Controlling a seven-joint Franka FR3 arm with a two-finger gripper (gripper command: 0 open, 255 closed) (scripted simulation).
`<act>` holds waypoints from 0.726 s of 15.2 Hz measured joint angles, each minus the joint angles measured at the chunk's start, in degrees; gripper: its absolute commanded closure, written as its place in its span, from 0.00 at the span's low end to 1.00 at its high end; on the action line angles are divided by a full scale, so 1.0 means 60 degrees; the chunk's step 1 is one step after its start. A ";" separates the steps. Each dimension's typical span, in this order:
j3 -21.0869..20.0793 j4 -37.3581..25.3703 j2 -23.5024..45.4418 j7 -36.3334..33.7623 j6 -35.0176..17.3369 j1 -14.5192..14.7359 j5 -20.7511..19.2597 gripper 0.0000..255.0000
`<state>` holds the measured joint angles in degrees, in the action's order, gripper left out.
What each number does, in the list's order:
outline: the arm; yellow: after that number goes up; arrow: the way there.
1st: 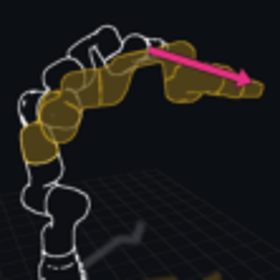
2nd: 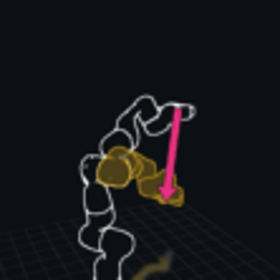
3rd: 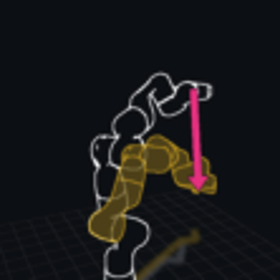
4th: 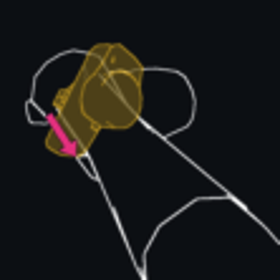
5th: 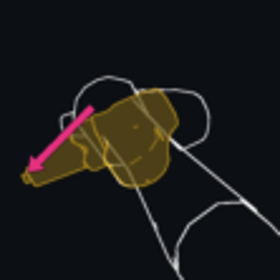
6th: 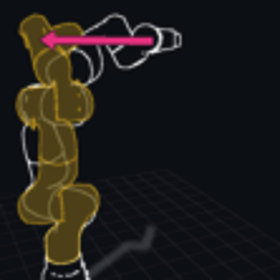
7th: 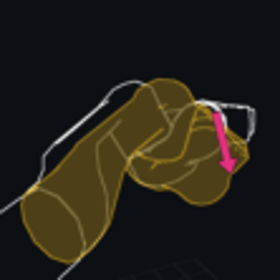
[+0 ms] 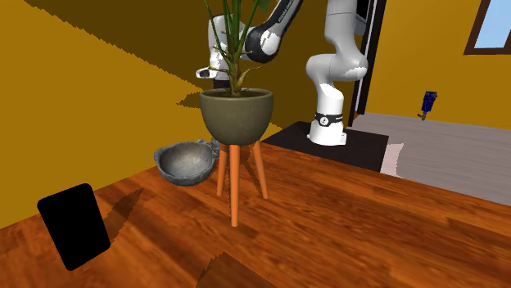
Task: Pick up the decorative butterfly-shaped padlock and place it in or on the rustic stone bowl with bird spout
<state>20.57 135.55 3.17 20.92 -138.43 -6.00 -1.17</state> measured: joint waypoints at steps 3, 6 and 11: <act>0.0010 -0.0362 0.0846 0.0471 -0.0366 -0.0143 0.0427 0.00; -0.0046 -0.0321 0.1249 0.0640 -0.0775 -0.0202 0.0648 0.00; -0.0143 -0.0293 0.1705 0.0862 -0.1315 -0.0299 0.0939 0.00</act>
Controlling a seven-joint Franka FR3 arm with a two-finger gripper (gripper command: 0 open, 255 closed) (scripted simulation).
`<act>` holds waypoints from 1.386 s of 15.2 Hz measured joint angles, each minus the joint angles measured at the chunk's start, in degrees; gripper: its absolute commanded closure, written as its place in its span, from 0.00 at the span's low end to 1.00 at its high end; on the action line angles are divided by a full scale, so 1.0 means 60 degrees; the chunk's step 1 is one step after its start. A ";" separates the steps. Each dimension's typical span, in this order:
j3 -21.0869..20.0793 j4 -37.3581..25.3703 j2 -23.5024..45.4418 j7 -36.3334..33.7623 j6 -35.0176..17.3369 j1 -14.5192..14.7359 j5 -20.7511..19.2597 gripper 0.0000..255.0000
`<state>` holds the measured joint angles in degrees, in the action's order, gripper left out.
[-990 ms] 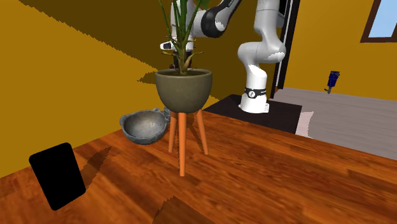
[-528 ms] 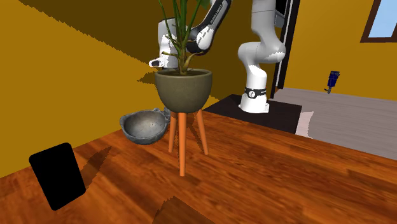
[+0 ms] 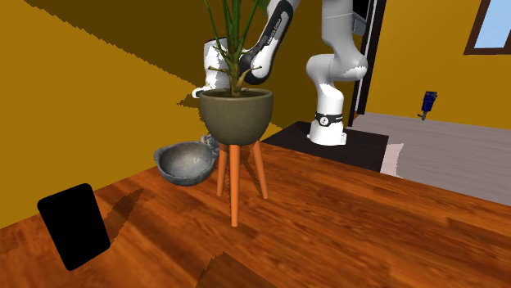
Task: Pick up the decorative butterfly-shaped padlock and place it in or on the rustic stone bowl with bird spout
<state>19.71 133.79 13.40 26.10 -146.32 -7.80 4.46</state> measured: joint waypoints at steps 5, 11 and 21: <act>-0.0018 0.0018 0.0078 0.0013 -0.0017 -0.0005 0.0029 0.00; 0.0072 0.0011 -0.0108 -0.0006 -0.0116 -0.0039 -0.0018 1.00; 0.0112 -0.0057 -0.0395 -0.0160 0.0381 0.0068 -0.0239 1.00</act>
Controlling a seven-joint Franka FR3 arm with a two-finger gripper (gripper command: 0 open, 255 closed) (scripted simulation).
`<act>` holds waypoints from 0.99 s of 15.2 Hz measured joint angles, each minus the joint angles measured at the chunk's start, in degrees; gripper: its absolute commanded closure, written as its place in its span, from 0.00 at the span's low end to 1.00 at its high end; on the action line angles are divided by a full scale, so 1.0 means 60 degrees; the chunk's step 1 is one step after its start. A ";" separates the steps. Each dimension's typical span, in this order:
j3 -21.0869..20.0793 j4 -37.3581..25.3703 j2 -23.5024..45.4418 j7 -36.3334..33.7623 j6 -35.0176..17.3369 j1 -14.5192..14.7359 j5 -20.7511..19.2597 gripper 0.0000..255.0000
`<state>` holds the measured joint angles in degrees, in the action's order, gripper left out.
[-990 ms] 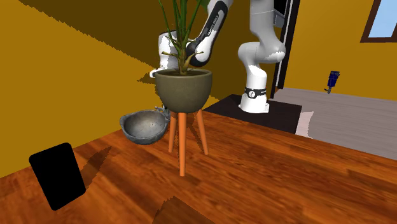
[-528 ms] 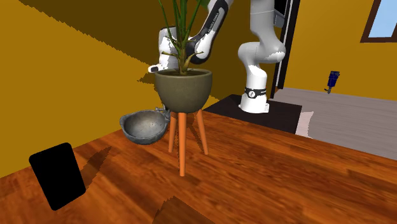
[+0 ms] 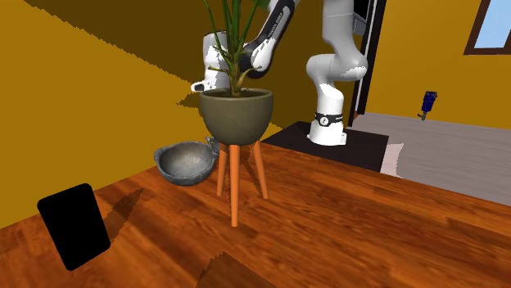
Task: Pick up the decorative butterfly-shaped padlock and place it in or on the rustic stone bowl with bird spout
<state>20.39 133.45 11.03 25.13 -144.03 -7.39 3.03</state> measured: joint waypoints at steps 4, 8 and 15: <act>0.0074 -0.0031 -0.0430 -0.0162 0.0549 0.0067 -0.0256 1.00; 0.0130 -0.0141 -0.0837 -0.0296 0.1048 0.0100 -0.0477 1.00; 0.0162 -0.0361 -0.1549 -0.0535 0.1935 0.0150 -0.0825 1.00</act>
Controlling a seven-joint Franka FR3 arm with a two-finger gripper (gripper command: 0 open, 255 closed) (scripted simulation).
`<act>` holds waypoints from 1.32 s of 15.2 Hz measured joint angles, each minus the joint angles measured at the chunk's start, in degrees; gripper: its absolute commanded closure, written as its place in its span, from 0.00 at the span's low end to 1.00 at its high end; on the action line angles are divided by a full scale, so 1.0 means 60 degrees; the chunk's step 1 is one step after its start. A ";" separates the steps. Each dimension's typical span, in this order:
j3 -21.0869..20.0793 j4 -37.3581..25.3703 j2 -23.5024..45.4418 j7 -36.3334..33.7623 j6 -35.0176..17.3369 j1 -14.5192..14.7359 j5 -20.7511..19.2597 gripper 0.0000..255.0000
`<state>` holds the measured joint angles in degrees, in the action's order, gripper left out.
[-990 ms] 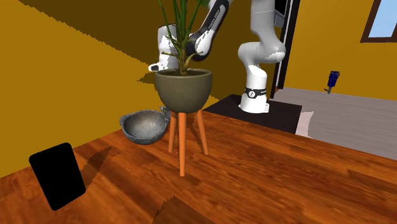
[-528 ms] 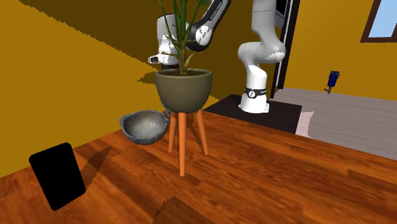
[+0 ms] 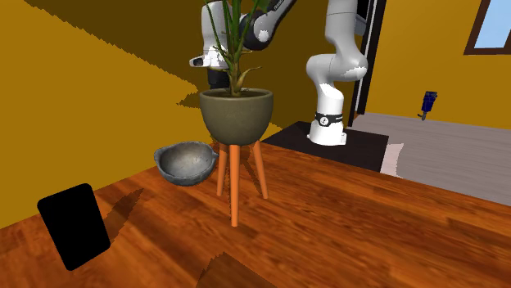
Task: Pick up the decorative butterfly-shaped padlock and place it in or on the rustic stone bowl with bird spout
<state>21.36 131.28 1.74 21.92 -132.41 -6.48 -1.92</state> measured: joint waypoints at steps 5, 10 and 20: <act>-0.0012 -0.0338 -0.0329 -0.0100 0.0647 0.0020 -0.0135 1.00; -0.0024 -0.0605 -0.0733 -0.0184 0.1294 0.0022 -0.0291 1.00; -0.0447 -0.2823 0.0736 -0.0692 0.2154 0.0438 0.0306 1.00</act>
<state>18.67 114.35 6.16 17.77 -119.49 -3.85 -0.09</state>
